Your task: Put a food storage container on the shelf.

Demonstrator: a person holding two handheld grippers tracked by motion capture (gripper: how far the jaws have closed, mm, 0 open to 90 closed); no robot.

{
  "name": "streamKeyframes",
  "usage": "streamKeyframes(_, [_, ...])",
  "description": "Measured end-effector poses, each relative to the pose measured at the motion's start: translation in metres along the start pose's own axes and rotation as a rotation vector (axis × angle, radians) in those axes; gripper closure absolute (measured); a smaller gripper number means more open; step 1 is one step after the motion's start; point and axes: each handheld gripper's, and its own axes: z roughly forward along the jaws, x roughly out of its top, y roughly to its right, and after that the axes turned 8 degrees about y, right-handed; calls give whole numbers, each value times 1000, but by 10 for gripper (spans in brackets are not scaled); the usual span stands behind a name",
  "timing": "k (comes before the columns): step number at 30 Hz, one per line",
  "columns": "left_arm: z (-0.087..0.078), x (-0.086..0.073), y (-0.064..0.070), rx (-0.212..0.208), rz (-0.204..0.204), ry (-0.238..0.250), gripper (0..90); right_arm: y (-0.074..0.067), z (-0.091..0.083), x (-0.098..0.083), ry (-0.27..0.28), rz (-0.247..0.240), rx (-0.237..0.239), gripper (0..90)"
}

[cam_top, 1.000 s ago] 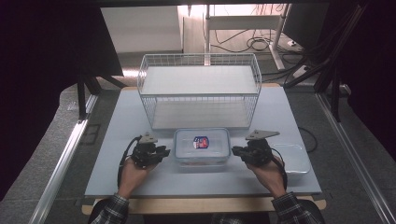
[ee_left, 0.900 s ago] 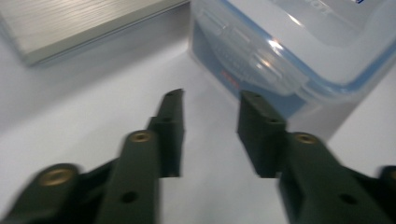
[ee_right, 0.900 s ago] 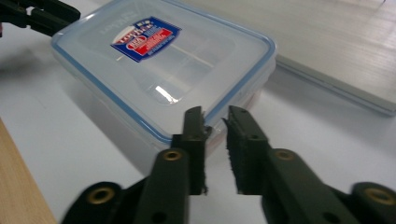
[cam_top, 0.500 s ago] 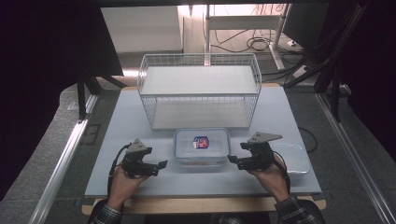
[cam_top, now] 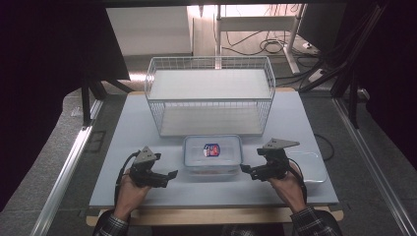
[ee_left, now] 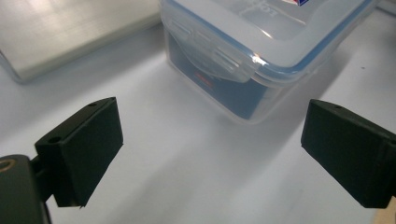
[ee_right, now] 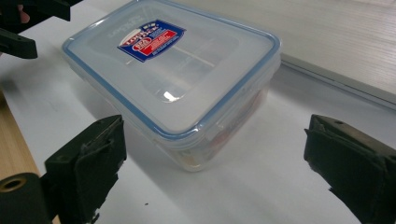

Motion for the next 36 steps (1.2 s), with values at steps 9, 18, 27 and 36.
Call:
streamKeyframes(9, [11, 15, -4, -48, -62, -46, 43, 2, 8, 11, 0, -6, 7, 39])
streamKeyframes(18, [28, 34, -8, -102, -93, -68, 42, 2, 22, 22, -56, 7, 3, 35])
streamKeyframes(27, [63, 45, -20, -148, -132, -110, 82, 17, 52, 32, -123, 88, 45, 104])
streamKeyframes(36, [80, 35, -26, -328, -267, -144, 28, 25, 69, 22, -177, 206, 134, 88])
